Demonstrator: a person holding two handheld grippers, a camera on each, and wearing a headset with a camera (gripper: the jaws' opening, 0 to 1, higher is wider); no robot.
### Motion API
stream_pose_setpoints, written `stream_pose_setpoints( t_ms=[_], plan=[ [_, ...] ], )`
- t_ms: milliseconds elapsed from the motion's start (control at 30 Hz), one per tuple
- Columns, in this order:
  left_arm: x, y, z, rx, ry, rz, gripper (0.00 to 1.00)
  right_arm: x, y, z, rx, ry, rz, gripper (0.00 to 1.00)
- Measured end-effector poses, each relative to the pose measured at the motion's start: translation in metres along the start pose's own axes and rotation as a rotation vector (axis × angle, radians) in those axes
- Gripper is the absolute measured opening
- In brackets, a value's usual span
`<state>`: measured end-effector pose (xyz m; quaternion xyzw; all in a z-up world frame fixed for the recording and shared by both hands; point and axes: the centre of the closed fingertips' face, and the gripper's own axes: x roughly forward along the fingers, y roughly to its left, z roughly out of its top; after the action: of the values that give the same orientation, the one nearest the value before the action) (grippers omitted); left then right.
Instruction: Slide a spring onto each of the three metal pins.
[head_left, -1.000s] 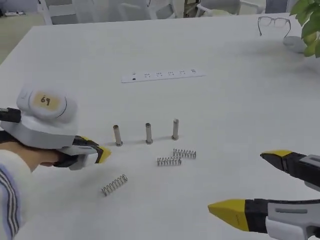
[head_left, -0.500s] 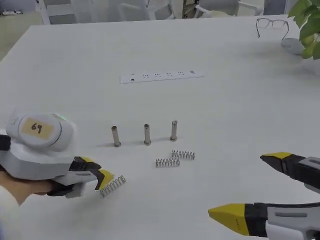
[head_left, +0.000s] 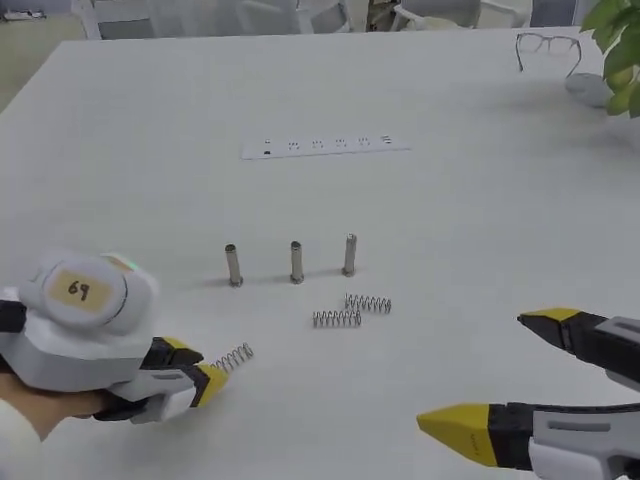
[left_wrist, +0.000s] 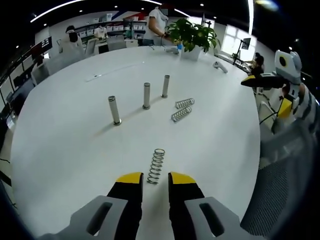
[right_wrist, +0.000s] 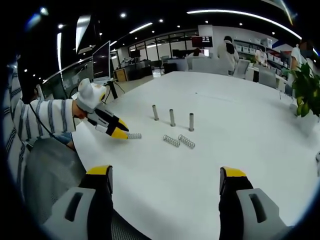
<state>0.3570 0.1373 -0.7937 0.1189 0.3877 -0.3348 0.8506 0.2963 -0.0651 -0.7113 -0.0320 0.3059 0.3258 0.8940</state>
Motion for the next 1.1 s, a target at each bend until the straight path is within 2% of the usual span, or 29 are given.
stream_pose_setpoints(
  t_ms=[167, 267, 500, 633, 1100],
  plan=[
    [0.003, 0.000, -0.005, 0.011, 0.008, -0.013, 0.11, 0.001, 0.001, -0.001, 0.004, 0.003, 0.003, 0.86],
    [0.003, -0.001, -0.008, 0.054, 0.019, -0.008, 0.11, 0.002, 0.002, -0.004, -0.006, 0.017, 0.006, 0.86],
    [0.007, -0.002, -0.009, 0.062, 0.007, -0.013, 0.09, 0.002, 0.005, -0.005, -0.012, 0.024, 0.008, 0.86],
    [0.010, -0.001, -0.015, 0.119, 0.026, -0.011, 0.05, 0.002, 0.007, -0.006, -0.016, 0.032, 0.012, 0.85],
    [0.009, 0.001, -0.012, 0.142, -0.017, -0.032, 0.02, 0.002, 0.011, -0.002, -0.026, 0.016, 0.008, 0.82]
  ],
)
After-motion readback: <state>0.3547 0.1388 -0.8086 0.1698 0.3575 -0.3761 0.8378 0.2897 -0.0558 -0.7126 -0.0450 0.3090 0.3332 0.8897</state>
